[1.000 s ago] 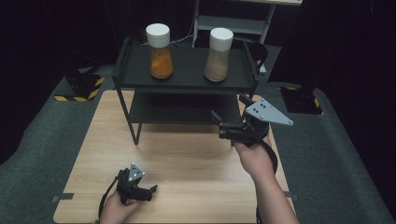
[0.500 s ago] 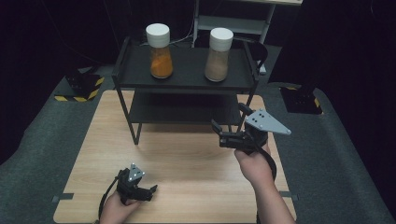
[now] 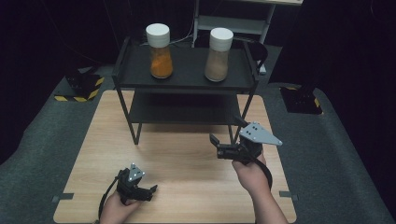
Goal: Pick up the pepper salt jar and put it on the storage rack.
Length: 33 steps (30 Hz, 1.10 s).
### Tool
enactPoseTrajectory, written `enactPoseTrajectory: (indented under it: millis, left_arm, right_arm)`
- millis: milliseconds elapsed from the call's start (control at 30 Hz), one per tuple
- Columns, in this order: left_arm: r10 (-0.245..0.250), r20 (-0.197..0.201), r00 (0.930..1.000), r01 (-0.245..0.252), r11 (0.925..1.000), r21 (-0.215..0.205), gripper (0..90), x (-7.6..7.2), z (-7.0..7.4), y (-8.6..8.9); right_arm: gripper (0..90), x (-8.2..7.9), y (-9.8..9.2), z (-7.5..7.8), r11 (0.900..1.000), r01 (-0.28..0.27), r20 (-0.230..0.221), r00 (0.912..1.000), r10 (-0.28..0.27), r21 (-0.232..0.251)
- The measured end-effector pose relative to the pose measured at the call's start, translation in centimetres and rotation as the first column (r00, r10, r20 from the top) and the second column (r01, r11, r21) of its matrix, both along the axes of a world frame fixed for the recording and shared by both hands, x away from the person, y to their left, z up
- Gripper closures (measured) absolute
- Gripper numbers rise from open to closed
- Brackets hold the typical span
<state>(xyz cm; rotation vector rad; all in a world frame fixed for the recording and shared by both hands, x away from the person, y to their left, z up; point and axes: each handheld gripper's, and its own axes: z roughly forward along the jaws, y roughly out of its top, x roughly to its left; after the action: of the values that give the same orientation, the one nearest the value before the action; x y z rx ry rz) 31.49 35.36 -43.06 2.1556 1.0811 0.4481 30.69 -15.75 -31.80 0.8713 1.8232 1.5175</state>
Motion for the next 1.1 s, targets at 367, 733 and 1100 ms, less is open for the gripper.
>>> enactPoseTrajectory:
  millis: [367, 733, 1100]
  left_arm:
    - [0.000, 0.000, 1.0000, 0.000, 1.0000, 0.001, 0.3, 0.0, 0.0, 0.0]
    - [-0.001, 0.000, 1.0000, 0.001, 1.0000, 0.000, 0.3, 0.0, 0.0, 0.0]
    - [-0.001, 0.000, 1.0000, 0.001, 1.0000, 0.000, 0.3, 0.0, 0.0, 0.0]
  right_arm:
    - [0.0, -0.3, -0.2, -2.4, 1.000, -0.013, -0.041, 0.9991, 0.012, -0.014]
    - [0.0, -0.6, -0.4, -5.2, 0.999, -0.017, -0.094, 0.9955, 0.014, -0.027]
    - [0.0, -0.7, -0.5, -7.8, 0.999, -0.021, -0.156, 0.9876, 0.015, -0.037]
